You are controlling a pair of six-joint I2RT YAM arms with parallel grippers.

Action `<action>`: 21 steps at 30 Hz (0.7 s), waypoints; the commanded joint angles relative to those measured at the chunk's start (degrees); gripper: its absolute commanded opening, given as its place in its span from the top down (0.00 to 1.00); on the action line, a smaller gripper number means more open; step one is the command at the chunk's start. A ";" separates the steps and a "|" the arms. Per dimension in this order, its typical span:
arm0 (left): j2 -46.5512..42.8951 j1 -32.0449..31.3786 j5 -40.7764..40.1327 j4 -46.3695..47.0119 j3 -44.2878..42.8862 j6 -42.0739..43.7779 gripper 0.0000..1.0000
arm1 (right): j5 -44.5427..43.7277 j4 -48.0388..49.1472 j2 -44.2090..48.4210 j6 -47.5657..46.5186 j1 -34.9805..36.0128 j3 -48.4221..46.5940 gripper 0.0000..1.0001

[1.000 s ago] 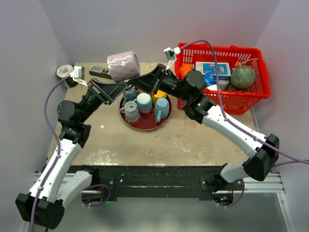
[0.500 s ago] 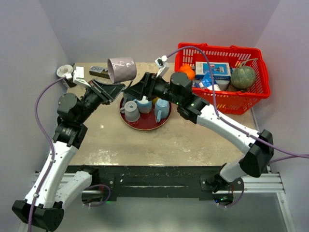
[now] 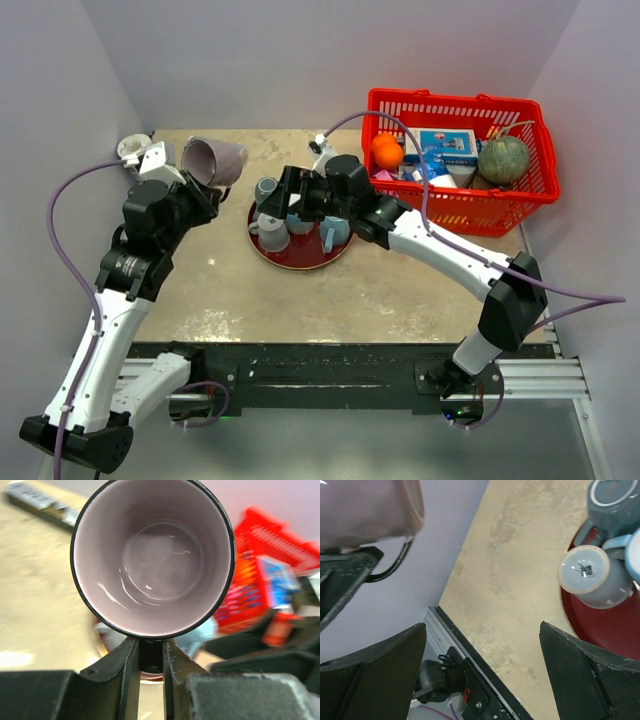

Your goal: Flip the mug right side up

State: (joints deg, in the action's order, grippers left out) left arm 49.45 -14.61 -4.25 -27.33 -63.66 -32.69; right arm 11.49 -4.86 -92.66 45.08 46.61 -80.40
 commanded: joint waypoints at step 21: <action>18.66 7.23 -22.02 12.64 7.58 11.76 1.00 | -14.30 -13.42 7.49 -4.30 -2.22 0.77 0.01</action>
State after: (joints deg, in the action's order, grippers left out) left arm 67.24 -7.86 -23.07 -30.28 -56.84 -23.07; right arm -0.43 -18.79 -89.32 42.33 44.86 -80.60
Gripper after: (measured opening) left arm 0.226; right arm 0.985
